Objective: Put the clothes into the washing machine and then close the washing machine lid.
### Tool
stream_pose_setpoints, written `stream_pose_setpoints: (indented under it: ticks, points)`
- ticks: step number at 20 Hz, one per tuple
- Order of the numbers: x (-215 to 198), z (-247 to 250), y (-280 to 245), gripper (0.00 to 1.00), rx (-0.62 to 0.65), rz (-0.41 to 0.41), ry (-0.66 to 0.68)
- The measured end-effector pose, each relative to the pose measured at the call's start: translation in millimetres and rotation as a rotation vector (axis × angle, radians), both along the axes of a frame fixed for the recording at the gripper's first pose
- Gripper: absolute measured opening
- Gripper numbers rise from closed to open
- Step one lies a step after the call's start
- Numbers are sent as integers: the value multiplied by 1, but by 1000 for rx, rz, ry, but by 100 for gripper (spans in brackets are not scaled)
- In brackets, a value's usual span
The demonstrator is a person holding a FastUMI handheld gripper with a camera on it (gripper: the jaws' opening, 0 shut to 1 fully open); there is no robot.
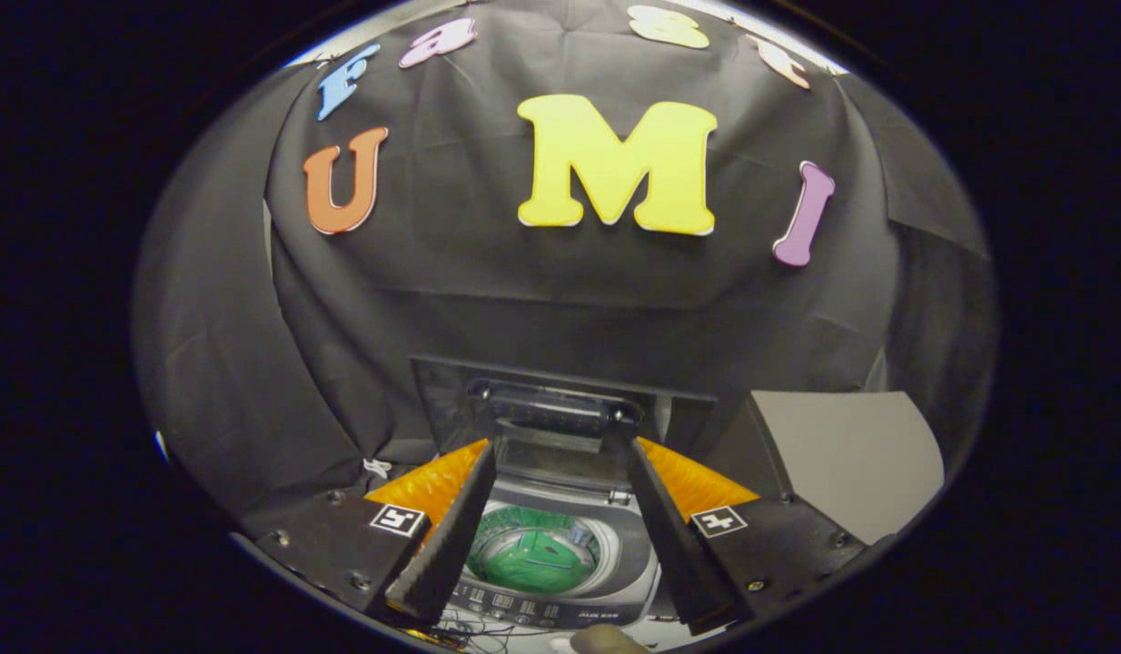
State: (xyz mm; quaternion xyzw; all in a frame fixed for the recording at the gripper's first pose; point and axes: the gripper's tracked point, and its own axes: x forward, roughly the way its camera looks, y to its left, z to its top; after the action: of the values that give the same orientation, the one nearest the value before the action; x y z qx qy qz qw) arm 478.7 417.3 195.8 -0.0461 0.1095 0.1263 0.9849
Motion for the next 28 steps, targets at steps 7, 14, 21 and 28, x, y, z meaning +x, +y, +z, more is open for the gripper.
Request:
stream_pose_setpoints:
  ticks: [7, 14, 21, 28]
  points:
    - [20, 64, 16, 92, 28, -2, -107]
    - [49, 106, 32, 99, 58, -11, -152]
    - [102, 99, 42, 99, 80, -56, -58]
    - [159, 61, 44, 99, 104, -87, 110]
